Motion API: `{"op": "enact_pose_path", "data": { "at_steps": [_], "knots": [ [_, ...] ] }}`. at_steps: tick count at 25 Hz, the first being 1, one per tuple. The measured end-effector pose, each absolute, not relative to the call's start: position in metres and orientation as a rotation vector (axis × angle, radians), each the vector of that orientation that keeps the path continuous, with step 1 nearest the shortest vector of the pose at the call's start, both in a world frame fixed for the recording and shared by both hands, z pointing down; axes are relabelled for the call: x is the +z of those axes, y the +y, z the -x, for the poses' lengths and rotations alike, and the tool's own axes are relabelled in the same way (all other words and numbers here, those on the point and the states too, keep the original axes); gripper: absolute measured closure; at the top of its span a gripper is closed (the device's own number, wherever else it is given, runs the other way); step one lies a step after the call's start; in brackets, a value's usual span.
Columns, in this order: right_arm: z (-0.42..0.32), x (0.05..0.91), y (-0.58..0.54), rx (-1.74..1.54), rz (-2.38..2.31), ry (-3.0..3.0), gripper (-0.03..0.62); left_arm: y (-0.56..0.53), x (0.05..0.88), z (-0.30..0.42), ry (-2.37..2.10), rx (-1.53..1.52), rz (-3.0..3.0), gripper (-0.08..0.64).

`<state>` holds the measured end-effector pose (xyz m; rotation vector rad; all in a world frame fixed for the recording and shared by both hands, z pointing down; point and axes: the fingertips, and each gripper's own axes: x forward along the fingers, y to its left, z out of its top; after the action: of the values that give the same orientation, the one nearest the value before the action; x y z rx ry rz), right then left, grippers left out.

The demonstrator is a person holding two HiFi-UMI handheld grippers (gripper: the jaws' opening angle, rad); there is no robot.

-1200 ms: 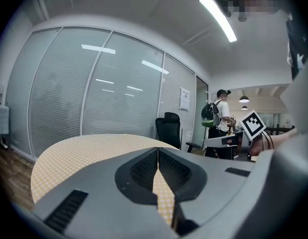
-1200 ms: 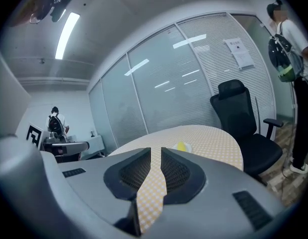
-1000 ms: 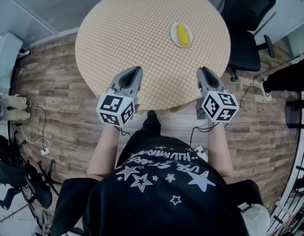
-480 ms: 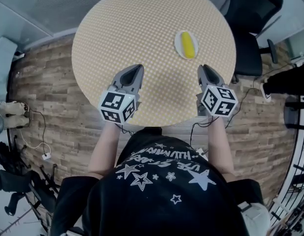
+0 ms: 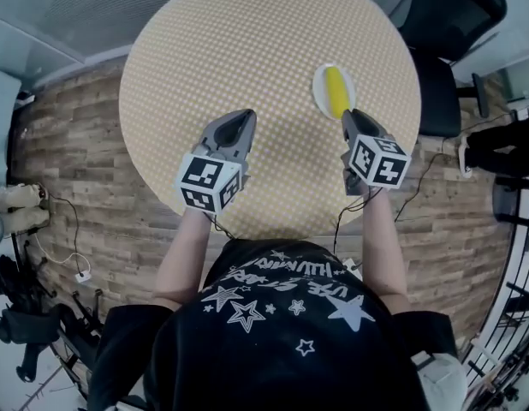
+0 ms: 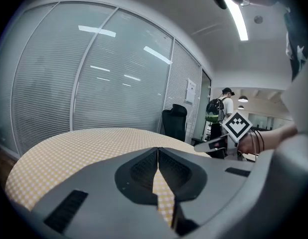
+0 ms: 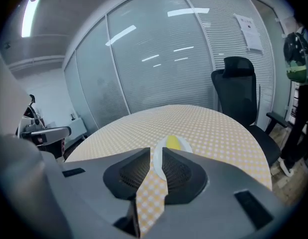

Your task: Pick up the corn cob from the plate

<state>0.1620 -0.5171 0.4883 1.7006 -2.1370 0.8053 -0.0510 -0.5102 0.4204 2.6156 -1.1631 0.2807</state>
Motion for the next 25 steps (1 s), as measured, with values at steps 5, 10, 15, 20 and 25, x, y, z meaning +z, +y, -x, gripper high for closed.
{"op": "enact_pose_path", "data": {
  "at_steps": [5, 10, 15, 20, 25],
  "knots": [
    [-0.16, 0.512, -0.537, 0.849, -1.618, -2.058, 0.491, -0.524, 0.436, 0.05, -1.127, 0.291, -2.599, 0.551],
    [-0.155, 0.528, -0.558, 0.848, -1.531, -2.003, 0.419, -0.535, 0.45, 0.049, -1.109, 0.312, -2.586, 0.549],
    [-0.155, 0.547, -0.578, 0.873, -1.476, -1.927, 0.339, -0.541, 0.461, 0.048, -1.077, 0.316, -2.577, 0.549],
    [-0.159, 0.564, -0.597, 0.925, -1.433, -1.845, 0.331, -0.546, 0.471, 0.047, -1.067, 0.322, -2.554, 0.549],
    [-0.168, 0.578, -0.614, 0.929, -1.396, -1.778, 0.331, -0.548, 0.477, 0.044, -1.045, 0.328, -2.542, 0.551]
  ]
}}
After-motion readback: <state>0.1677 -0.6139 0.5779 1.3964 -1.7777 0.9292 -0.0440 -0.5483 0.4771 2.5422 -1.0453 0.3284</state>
